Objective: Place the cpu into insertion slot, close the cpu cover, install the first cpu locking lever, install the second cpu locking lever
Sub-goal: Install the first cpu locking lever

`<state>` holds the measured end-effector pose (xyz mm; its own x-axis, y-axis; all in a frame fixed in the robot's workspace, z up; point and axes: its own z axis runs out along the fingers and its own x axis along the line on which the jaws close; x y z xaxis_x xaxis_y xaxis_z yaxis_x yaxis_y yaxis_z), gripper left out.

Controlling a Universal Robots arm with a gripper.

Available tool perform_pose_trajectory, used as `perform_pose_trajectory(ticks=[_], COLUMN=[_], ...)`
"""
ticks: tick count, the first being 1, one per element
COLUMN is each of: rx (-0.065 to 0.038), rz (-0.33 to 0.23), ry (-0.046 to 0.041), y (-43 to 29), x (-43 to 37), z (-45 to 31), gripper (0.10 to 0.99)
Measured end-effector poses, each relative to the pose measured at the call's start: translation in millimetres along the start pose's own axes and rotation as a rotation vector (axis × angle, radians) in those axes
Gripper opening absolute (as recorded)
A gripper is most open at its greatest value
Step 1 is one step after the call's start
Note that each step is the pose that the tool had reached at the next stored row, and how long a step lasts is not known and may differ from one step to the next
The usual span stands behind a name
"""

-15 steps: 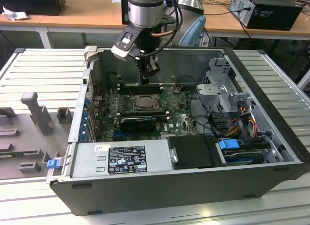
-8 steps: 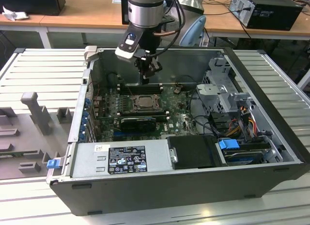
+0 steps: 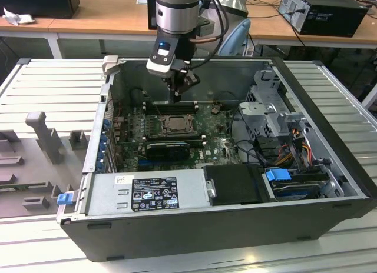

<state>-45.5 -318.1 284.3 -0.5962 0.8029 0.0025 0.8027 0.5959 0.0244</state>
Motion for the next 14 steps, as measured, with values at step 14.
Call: perform_pose_trajectory(ticks=[14], rx=[0.003], rz=[-0.268], ry=[0.0032], y=[-0.5], x=[0.4], z=[0.2], gripper=[0.106])
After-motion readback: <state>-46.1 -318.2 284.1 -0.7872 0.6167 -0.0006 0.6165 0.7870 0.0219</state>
